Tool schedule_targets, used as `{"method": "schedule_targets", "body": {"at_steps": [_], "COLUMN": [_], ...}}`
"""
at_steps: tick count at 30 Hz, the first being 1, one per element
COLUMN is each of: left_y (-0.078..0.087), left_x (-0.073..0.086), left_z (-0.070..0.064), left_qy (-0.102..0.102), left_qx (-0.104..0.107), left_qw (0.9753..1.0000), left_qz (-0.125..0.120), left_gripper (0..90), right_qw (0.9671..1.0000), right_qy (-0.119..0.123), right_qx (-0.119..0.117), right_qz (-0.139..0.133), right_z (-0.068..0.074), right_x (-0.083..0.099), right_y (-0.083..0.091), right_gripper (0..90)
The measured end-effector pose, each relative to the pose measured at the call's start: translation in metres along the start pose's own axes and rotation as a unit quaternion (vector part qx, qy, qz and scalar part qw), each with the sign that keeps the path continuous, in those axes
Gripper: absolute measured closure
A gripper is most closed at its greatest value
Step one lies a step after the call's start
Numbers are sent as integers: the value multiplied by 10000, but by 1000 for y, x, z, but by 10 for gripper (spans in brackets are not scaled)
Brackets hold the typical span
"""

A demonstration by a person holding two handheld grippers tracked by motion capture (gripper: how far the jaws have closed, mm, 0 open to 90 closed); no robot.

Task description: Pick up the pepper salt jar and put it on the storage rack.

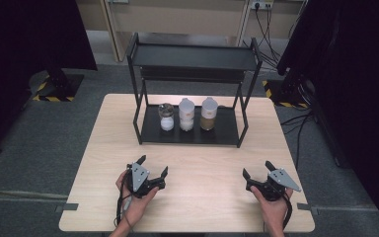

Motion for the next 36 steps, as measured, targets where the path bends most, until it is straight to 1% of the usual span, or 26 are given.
{"method": "schedule_targets", "body": {"at_steps": [9, 19, 26, 31, 36], "left_y": [0, 0, 0, 0, 0], "left_x": [0, 0, 0, 0, 0], "left_z": [0, 1, 1, 1, 1], "left_qy": [9, 43, 49, 53, 84], "left_qx": [0, 0, 3, 7, 24], "left_qw": [10000, 10000, 10000, 10000, 10000], "left_qz": [0, -4, 6, 9, 16], "left_gripper": [95, 95, 95, 95, 94], "right_qw": [10000, 10000, 10000, 9999, 9999], "right_qy": [32, -23, 4, -2, -26], "right_qx": [47, 32, 80, 117, 109], "right_qz": [3, -19, 31, -47, -35], "right_z": [-4, -5, -5, -5, -5], "right_x": [3, 2, 3, 2, 2], "right_y": [1, 1, 0, 1, 1], "right_gripper": [41, 41, 39, 40, 38]}}
Point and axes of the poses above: each handheld gripper's, and its own axes: y roughly backward along the jaws, x roughly out of its underside, z roughly to its left, the point moved 8 cm from there along -y, roughly forward along the jaws, and after that the axes turned 2 degrees about -x, right-handed, at the moved point
